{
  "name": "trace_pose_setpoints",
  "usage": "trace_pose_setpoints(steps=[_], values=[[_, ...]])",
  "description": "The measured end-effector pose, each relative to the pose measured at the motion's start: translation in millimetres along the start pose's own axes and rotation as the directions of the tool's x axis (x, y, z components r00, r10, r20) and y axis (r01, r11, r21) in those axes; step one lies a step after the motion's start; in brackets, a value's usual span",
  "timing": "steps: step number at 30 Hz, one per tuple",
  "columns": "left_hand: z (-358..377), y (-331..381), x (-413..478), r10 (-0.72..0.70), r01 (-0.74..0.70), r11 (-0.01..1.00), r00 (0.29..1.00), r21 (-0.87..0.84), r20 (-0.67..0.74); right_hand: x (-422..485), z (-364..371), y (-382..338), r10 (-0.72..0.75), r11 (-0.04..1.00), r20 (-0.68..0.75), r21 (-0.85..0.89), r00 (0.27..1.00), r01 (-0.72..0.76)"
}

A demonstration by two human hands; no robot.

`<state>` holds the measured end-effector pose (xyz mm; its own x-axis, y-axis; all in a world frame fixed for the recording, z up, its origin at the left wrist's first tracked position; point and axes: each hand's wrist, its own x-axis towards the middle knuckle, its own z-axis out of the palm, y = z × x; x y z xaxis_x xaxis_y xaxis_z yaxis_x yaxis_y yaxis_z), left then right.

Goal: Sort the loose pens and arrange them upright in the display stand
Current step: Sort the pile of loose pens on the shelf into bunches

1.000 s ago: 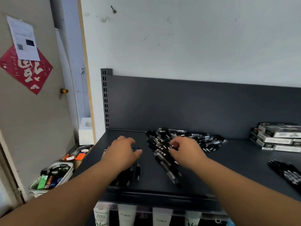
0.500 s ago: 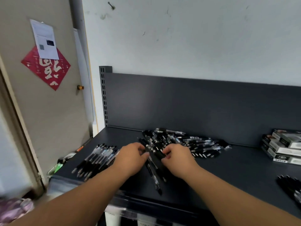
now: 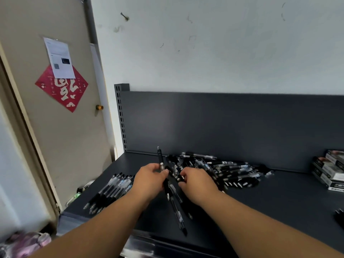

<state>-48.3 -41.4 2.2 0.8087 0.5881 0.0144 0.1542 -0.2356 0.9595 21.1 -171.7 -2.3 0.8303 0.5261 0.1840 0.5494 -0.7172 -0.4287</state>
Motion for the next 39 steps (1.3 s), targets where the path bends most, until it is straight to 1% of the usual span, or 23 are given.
trace_pose_setpoints(steps=[2,4,5,7,9,11,14,16,20,22,24,26,28,30,32,39], values=[[-3.5,-0.9,0.3,0.016,-0.017,0.999,1.000,0.037,0.027,5.8,6.2,-3.4,0.019,0.996,0.032,-0.084,0.999,-0.016],[-5.3,-1.8,0.8,0.019,-0.020,1.000,0.998,0.021,0.060,9.2,9.5,-5.6,0.057,0.996,0.011,-0.075,0.998,-0.056],[-5.2,-1.5,1.1,0.020,-0.021,1.000,0.997,0.009,0.069,10.2,9.9,-5.0,0.080,0.996,-0.003,-0.032,0.997,-0.080],[-3.2,-1.4,4.5,0.017,-0.015,0.999,0.998,-0.028,0.067,9.5,8.1,-2.4,0.114,0.987,-0.048,0.115,0.992,-0.108],[1.6,-1.5,8.2,0.002,0.004,0.997,0.998,-0.083,0.070,4.0,5.4,-0.8,0.141,0.954,-0.085,0.277,0.986,-0.112],[7.7,-0.6,9.9,-0.011,0.022,0.990,0.996,-0.138,0.084,-2.8,5.1,-0.6,0.167,0.906,-0.083,0.407,0.982,-0.120],[16.4,0.9,12.4,-0.036,0.057,0.977,0.994,-0.205,0.106,-9.8,5.6,1.8,0.199,0.840,-0.086,0.528,0.976,-0.125],[21.5,2.4,14.1,-0.039,0.068,0.973,0.990,-0.220,0.135,-12.2,3.5,5.7,0.189,0.828,-0.093,0.551,0.978,-0.108],[32.5,7.3,16.6,-0.043,0.090,0.967,0.980,-0.237,0.196,-16.3,-0.8,13.9,0.152,0.830,-0.098,0.552,0.984,-0.074],[39.1,9.1,16.5,-0.039,0.096,0.961,0.975,-0.260,0.217,-17.0,-6.0,19.4,0.146,0.851,-0.107,0.520,0.984,-0.070],[44.9,8.7,18.3,-0.019,0.075,0.961,0.978,-0.266,0.206,-16.8,-15.9,28.9,0.159,0.914,-0.141,0.394,0.977,-0.092],[47.8,6.3,21.3,-0.001,0.053,0.961,0.982,-0.272,0.188,-15.4,-28.0,44.3,0.208,0.963,-0.186,0.214,0.960,-0.167],[48.8,3.5,24.8,0.004,0.041,0.965,0.985,-0.258,0.172,-15.0,-36.7,58.7,0.261,0.965,-0.187,0.048,0.947,-0.257],[49.6,1.6,26.6,0.004,0.037,0.970,0.986,-0.241,0.165,-16.0,-39.2,66.0,0.302,0.950,-0.138,-0.040,0.943,-0.310],[50.8,-0.5,27.9,0.006,0.033,0.972,0.986,-0.231,0.166,-15.9,-38.0,67.6,0.312,0.947,-0.117,-0.043,0.943,-0.318],[50.9,-0.4,28.5,0.034,0.000,0.978,0.987,-0.211,0.158,-13.3,-32.9,69.4,0.304,0.953,-0.089,0.031,0.949,-0.302]])
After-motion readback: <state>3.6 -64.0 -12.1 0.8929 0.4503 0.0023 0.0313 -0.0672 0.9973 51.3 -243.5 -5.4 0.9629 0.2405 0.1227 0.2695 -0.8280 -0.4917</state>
